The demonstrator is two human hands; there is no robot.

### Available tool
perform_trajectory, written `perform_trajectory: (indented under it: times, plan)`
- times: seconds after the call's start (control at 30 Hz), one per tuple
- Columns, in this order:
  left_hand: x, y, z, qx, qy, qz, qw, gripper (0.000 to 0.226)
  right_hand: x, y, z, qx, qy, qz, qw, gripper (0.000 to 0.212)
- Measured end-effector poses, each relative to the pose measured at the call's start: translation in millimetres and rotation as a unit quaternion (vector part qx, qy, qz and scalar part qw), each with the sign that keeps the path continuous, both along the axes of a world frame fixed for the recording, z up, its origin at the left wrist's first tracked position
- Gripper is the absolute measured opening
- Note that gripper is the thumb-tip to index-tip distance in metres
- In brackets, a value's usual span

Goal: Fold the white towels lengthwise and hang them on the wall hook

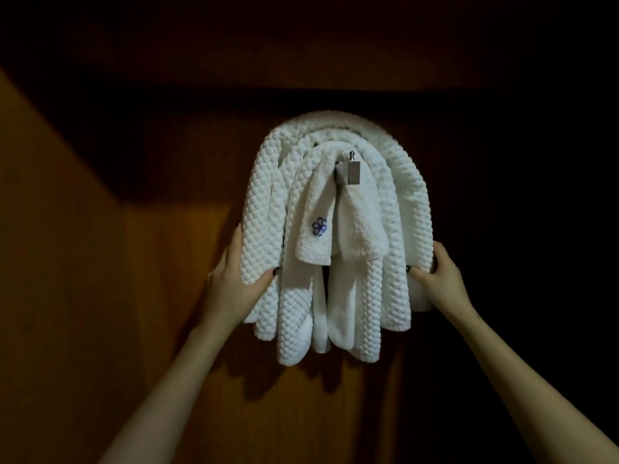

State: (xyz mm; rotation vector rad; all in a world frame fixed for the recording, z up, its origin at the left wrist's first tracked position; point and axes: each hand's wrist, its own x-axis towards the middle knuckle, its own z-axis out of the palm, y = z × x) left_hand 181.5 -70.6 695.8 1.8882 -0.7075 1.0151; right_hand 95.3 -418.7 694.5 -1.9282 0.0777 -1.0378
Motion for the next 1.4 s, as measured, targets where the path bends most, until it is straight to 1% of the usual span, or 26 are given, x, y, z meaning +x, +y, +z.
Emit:
perform_trajectory:
  times: [0.03,0.1,0.17,0.23,0.3,0.33,0.4,0.47,0.6,0.67,0.73,0.8,0.87,0.93,1.07,1.17,1.27,1.33,1.4]
  plan:
    - [-1,-3,-2,0.013,-0.012,0.018,1.000,0.085,-3,1,-3,-0.011,-0.015,-0.005,1.000,0.046]
    - [-1,-7,-3,0.030,-0.042,0.042,0.998,0.072,-11,3,-4,-0.015,-0.052,-0.020,0.998,0.047]
    - [2,-1,-6,0.023,-0.042,0.031,0.998,0.064,-17,4,-2,-0.006,-0.083,-0.033,0.996,0.048]
    - [4,12,-10,0.016,-0.051,0.007,0.999,0.061,-22,6,4,-0.011,-0.110,-0.041,0.993,0.050]
    - [7,27,-17,0.021,-0.073,0.009,0.997,0.062,-24,9,14,-0.017,-0.121,-0.033,0.992,0.049]
    - [9,33,-22,0.026,-0.070,0.013,0.997,0.062,-25,12,18,-0.020,-0.122,-0.023,0.992,0.048]
    - [8,32,-30,0.037,-0.040,0.008,0.999,0.061,-26,19,19,-0.027,-0.121,0.003,0.992,0.046]
    - [3,15,-36,0.037,-0.003,-0.036,0.999,0.056,-26,25,11,-0.028,-0.106,0.030,0.994,0.043]
    - [-18,-29,-52,-0.039,0.105,-0.124,0.986,0.040,-23,35,-18,-0.025,-0.043,0.060,0.997,0.045]
    - [-24,-36,-60,-0.057,0.122,-0.148,0.980,0.041,-23,39,-29,-0.010,-0.020,0.088,0.996,0.041]
    - [-27,-35,-61,-0.046,0.133,-0.163,0.976,0.046,-27,42,-32,0.003,-0.020,0.105,0.994,0.044]
    - [-30,-34,-57,-0.020,0.150,-0.171,0.974,0.056,-32,45,-29,0.003,-0.031,0.110,0.993,0.049]
    - [-37,-34,-52,0.008,0.165,-0.159,0.973,0.071,-39,48,-27,-0.012,-0.029,0.119,0.992,0.054]
    - [-45,-36,-51,0.025,0.173,-0.134,0.975,0.078,-47,53,-27,-0.035,-0.016,0.124,0.992,0.059]
    - [-65,-28,-64,0.024,0.144,-0.063,0.987,0.078,-66,62,-40,-0.070,-0.002,0.103,0.992,0.062]
    - [-95,-8,-87,0.080,0.117,0.041,0.989,0.072,-89,77,-60,-0.072,0.027,0.066,0.995,0.060]
    - [-140,19,-119,0.163,0.121,0.071,0.977,0.065,-115,105,-93,-0.109,0.094,0.064,0.987,0.066]
    - [-177,41,-146,0.203,0.162,0.073,0.963,0.063,-135,133,-120,-0.130,0.169,0.074,0.974,0.071]
    - [-219,68,-178,0.236,0.209,0.080,0.946,0.063,-160,166,-150,-0.149,0.244,0.103,0.953,0.073]
